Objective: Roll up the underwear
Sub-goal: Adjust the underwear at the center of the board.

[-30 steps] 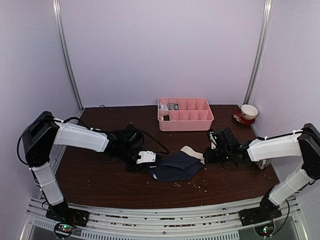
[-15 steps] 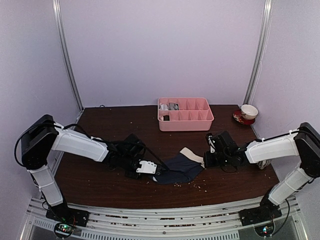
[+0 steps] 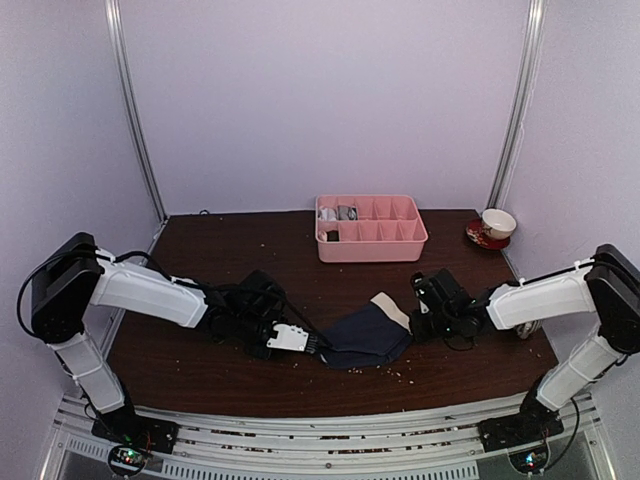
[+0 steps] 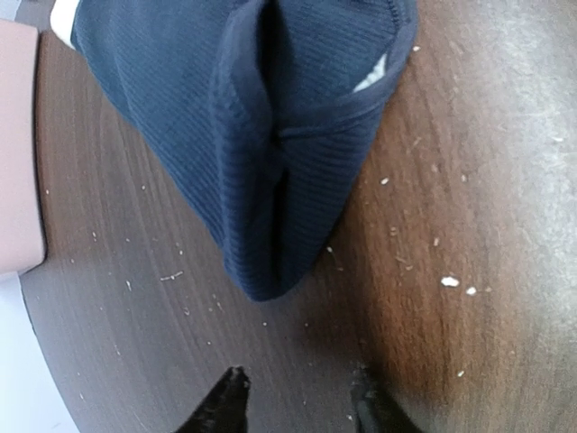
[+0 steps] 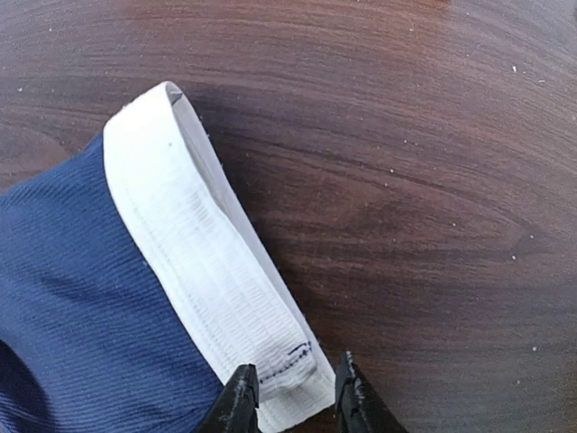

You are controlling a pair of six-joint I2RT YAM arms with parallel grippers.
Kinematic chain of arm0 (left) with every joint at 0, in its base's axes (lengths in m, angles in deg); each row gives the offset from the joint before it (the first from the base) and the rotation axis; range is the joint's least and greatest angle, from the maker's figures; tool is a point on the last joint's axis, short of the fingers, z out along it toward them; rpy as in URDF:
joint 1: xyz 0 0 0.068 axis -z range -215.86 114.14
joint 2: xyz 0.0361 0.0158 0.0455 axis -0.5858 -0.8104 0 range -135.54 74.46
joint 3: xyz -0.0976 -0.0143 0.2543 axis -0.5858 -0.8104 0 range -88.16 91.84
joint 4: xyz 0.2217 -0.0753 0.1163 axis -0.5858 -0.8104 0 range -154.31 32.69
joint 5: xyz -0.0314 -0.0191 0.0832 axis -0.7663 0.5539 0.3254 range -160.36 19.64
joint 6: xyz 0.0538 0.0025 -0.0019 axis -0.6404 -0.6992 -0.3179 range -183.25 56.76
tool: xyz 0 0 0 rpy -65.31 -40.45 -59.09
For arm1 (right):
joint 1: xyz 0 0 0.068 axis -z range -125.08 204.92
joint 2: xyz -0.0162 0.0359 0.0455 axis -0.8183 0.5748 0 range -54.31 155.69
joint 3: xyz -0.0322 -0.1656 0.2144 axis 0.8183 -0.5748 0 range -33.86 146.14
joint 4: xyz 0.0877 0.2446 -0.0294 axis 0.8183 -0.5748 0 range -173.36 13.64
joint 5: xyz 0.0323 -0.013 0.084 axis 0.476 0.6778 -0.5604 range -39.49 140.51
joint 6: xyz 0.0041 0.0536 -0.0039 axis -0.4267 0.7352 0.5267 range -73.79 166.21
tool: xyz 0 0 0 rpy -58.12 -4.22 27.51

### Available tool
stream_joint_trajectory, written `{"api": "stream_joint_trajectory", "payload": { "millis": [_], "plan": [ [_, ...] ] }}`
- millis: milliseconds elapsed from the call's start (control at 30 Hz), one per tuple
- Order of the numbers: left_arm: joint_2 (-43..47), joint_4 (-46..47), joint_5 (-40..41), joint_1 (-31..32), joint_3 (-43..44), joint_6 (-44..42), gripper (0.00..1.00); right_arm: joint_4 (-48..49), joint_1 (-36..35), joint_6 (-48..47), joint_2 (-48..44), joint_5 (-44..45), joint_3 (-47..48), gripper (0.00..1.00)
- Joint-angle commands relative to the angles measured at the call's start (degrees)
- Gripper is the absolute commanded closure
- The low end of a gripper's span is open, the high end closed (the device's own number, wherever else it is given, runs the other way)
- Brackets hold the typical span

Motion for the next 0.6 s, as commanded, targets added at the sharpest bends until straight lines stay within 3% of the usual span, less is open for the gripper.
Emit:
{"api": "stream_joint_trajectory", "payload": {
  "millis": [0, 100, 367, 567],
  "plan": [
    [2.1, 3.5, -2.5, 0.3, -1.2, 1.1, 0.51, -2.9, -1.3, -2.0, -3.7, 4.7, 0.9, 0.67],
    [2.6, 6.4, -3.1, 0.3, -2.4, 1.5, 0.45, -3.2, -1.4, -3.6, -7.2, 5.1, 0.4, 0.65],
    [0.5, 8.4, -4.5, 0.3, -1.4, 3.0, 0.47, 1.1, -2.9, -10.8, -14.7, -4.6, -2.8, 0.62],
    [-1.0, 9.3, -3.8, 2.1, -1.9, 1.9, 0.47, 1.1, -5.4, -12.9, -12.1, -12.6, -2.5, 0.58]
  ]
}}
